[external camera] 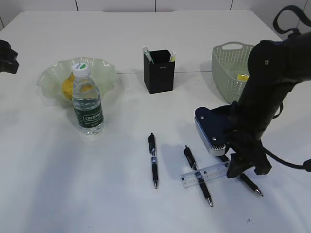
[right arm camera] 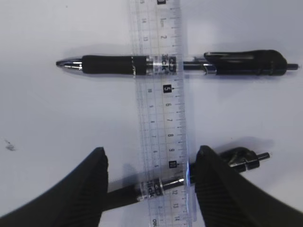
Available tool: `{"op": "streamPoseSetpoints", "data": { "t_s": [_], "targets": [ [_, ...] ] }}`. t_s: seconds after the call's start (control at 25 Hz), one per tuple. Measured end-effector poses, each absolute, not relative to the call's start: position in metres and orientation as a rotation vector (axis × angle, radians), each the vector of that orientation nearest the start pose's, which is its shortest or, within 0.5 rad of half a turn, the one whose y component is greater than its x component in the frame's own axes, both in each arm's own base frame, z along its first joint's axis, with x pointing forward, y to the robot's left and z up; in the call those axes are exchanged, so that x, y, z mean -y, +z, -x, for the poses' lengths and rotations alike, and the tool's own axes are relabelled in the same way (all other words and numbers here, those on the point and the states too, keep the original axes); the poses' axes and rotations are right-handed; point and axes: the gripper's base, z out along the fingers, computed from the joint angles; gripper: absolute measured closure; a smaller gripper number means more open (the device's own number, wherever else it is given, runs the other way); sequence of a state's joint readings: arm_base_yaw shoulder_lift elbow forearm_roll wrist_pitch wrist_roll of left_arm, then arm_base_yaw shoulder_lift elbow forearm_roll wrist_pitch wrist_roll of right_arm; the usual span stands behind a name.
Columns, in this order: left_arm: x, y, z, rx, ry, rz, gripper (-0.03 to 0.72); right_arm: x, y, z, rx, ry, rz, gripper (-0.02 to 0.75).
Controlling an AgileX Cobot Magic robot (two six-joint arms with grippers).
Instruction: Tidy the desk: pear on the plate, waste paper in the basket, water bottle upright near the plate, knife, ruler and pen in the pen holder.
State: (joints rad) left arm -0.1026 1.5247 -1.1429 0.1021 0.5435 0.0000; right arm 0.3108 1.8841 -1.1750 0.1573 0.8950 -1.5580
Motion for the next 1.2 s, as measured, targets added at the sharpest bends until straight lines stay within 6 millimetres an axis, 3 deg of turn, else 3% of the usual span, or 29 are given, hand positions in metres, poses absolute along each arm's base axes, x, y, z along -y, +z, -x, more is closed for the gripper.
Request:
{"op": "streamPoseSetpoints", "data": {
  "t_s": [0.32,1.2],
  "targets": [
    [0.029,0.288,-0.332,-2.397,0.056,-0.204,0.240,-0.119,0.142,-0.332,-1.913,0.106,2.336,0.301],
    [0.029,0.288,-0.332,-2.392,0.056,-0.204,0.241,-0.124,0.144,-0.336,-1.872,0.116,2.285,0.301]
  ]
}}
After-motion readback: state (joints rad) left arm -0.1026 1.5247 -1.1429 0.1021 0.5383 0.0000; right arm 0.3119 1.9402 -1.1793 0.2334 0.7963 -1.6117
